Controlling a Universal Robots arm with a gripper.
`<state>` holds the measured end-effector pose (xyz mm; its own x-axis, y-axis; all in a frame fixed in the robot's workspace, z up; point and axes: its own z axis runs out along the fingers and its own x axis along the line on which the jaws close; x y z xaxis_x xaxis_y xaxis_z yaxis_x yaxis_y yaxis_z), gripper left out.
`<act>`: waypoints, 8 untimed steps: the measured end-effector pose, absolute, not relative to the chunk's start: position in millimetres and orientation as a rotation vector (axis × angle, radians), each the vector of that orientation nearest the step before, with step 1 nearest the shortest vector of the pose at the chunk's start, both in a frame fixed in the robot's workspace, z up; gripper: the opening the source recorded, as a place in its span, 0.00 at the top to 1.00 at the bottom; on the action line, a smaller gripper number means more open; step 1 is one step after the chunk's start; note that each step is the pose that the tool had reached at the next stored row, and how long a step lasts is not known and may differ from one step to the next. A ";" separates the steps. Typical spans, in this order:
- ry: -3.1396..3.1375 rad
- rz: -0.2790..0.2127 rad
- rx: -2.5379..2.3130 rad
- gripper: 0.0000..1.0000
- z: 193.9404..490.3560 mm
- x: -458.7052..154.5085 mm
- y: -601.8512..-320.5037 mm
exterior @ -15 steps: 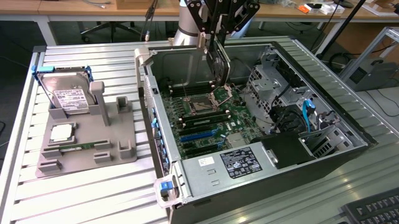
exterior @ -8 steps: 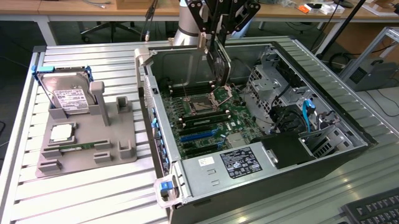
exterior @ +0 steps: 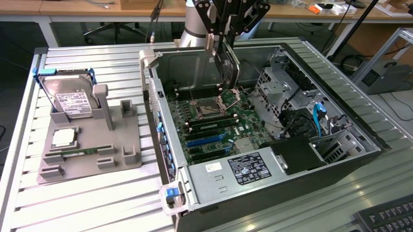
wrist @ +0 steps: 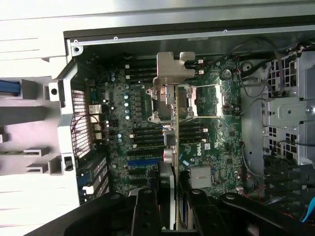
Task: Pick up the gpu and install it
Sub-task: 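Pick up the gpu and move the gpu toward the slot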
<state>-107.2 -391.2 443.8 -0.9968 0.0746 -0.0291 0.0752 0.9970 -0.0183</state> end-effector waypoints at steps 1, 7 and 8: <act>3.111 -0.030 0.117 0.73 443.8 -107.1 -391.2; 3.111 -0.030 0.117 0.73 443.8 -106.0 -391.2; 3.111 -0.030 0.117 0.73 443.8 -105.8 -391.2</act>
<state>-105.8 -391.2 443.8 -0.9968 0.0746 -0.0292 0.0751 0.9970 -0.0183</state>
